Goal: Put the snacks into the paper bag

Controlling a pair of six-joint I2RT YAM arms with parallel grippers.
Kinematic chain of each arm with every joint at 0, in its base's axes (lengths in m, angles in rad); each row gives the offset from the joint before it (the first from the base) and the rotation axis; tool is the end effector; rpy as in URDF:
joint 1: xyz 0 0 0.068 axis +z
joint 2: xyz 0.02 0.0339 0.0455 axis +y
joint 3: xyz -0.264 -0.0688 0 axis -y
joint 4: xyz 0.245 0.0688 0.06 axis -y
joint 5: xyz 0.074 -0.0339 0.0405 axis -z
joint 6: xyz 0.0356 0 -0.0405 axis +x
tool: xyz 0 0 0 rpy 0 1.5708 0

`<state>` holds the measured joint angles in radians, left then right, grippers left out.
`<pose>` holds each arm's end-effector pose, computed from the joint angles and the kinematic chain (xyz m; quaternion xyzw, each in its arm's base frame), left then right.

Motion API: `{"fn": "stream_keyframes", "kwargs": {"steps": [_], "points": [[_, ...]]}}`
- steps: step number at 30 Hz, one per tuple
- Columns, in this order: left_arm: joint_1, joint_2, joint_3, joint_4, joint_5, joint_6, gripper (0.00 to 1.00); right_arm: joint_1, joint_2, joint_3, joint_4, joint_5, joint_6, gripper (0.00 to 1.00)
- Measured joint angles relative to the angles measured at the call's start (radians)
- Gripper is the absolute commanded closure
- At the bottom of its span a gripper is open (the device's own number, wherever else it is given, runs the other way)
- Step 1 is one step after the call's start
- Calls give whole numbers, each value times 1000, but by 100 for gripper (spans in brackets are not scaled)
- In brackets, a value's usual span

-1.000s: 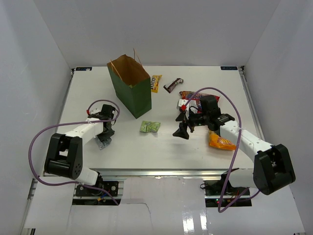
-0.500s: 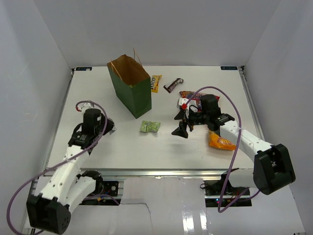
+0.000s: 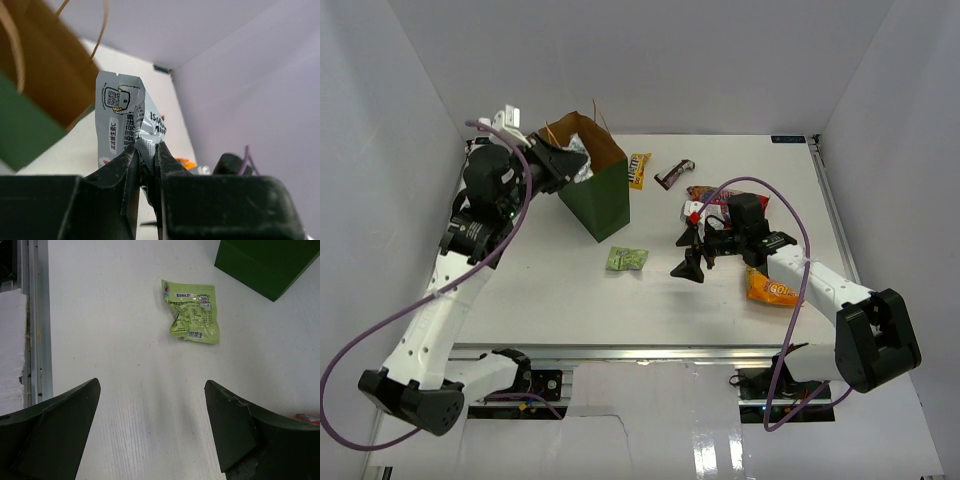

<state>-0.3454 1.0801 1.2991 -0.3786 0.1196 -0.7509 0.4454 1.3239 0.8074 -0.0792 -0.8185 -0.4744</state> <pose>0.2147 -0.0818 0.4408 -0.1150 0.7521 -0.3762 0.5288 0.2411 0.1439 0.2455 -0.5268 0.6436 0.3453 0.4348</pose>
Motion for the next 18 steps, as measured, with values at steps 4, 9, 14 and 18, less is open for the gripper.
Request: {"fn": "stream_keyframes", "kwargs": {"steps": [4,9,14,18], "points": [[-8,147,181,25,0,29,97,0,0,0,0,1,-2,10],[-8,349,359,1,-77,89,93,0,0,0,-1,5,-6,9],[-4,555,523,-50,-176,148,85,0,0,0,-1,7,-8,10],[13,627,537,-100,-235,171,73,0,0,0,-1,7,-10,10]]}}
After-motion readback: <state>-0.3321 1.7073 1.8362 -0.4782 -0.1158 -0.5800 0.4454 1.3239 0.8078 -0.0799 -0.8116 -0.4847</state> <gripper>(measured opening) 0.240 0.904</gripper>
